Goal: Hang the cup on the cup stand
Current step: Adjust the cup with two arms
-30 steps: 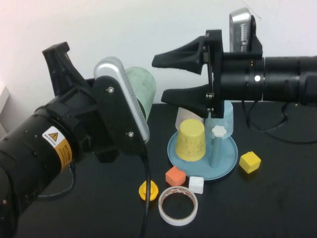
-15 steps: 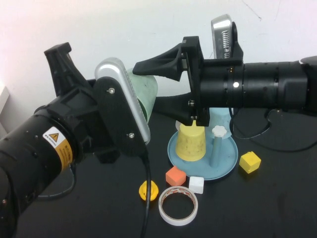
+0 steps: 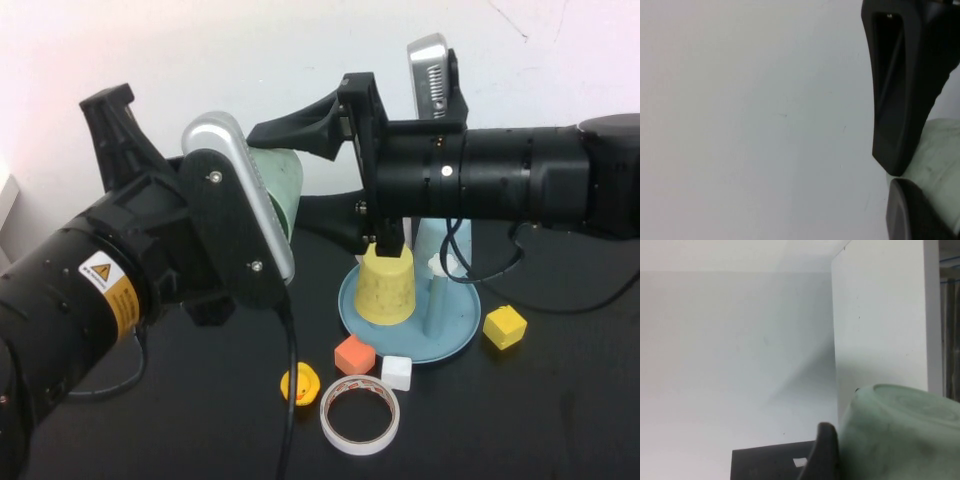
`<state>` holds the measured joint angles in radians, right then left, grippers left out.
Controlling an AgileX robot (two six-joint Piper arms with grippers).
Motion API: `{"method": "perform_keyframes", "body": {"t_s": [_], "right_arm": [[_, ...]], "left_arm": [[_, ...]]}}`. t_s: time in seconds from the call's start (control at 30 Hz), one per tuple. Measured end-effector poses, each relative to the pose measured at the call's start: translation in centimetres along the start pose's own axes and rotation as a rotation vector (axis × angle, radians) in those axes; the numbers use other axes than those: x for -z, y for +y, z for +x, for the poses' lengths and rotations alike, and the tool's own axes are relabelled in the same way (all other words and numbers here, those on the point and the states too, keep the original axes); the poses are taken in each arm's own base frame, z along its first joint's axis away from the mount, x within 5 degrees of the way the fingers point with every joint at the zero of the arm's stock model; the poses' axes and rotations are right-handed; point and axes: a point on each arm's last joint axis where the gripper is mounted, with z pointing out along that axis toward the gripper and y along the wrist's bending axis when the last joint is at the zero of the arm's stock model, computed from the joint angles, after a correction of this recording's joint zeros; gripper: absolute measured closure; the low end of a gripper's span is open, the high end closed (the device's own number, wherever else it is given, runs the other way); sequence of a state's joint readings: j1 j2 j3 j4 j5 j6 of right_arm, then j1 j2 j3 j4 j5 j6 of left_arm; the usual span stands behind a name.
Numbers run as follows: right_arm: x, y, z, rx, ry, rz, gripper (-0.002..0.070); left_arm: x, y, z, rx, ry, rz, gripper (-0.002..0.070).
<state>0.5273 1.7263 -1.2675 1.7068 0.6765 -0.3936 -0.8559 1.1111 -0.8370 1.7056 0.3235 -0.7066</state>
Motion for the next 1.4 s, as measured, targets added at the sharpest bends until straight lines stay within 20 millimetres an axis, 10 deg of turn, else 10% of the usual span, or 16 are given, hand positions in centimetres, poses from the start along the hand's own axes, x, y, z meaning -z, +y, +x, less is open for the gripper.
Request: {"method": "perform_keyframes", "body": {"t_s": [1.0,1.4], "right_arm": [[-0.66,-0.35,-0.26,0.014,0.034,-0.022,0.0105],[-0.75,-0.17,0.36,0.059,0.087,-0.037,0.0106]], "left_arm": [[0.00,-0.10,0.15,0.002,0.010,0.000,0.0664],[0.00,-0.29,-0.08,0.027,-0.015,0.021,0.0442]]}}
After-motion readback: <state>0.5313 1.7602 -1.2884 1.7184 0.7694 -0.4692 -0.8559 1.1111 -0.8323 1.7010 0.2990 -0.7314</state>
